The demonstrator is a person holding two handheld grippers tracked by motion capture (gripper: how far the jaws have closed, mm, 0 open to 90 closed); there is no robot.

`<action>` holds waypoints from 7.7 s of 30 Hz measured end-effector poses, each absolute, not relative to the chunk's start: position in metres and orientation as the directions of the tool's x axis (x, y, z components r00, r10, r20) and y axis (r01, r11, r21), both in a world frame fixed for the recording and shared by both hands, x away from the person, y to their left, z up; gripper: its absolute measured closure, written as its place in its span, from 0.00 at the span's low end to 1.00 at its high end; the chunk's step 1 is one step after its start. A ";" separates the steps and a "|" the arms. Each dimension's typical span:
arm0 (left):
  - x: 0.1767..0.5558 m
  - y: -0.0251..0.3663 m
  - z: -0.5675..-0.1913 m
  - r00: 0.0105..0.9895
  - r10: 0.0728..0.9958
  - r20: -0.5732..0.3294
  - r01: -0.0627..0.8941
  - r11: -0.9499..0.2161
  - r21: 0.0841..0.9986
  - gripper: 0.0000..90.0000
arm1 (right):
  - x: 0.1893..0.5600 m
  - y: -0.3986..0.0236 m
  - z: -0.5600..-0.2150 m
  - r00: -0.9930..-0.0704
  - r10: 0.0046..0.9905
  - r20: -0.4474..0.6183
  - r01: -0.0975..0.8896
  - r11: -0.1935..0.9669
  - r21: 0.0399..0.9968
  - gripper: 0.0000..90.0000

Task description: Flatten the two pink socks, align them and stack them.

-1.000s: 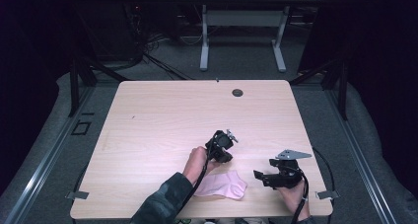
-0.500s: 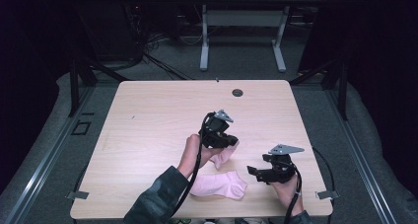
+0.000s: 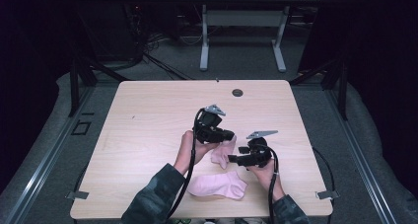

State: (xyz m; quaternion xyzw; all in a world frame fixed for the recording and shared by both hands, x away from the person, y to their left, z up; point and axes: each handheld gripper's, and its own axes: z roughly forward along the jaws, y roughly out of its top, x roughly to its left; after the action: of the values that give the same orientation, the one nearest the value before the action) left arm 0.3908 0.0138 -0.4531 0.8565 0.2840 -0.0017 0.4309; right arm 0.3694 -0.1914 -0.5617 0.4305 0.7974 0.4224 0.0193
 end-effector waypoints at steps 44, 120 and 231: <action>0.388 0.090 -0.533 0.685 0.692 -0.228 0.656 -0.449 0.606 0.47 | 0.368 -0.210 -0.527 -0.646 0.763 0.035 0.559 0.441 0.702 0.62; 0.376 0.080 -0.561 0.696 0.714 -0.074 0.631 -0.559 0.539 0.78 | 0.375 -0.186 -0.564 -0.665 0.746 0.032 0.624 0.531 0.574 0.75; 0.294 0.263 -0.592 0.306 0.952 -0.019 0.677 -0.203 0.707 0.00 | 0.303 -0.322 -0.581 -0.414 0.910 0.003 0.666 0.301 0.682 0.05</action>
State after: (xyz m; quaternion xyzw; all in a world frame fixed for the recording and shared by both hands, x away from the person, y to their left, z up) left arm 0.2939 0.2628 -0.5918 0.7443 0.5472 0.2185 0.3144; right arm 0.3028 -0.3217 -0.5807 0.5040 0.7820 0.3090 0.1975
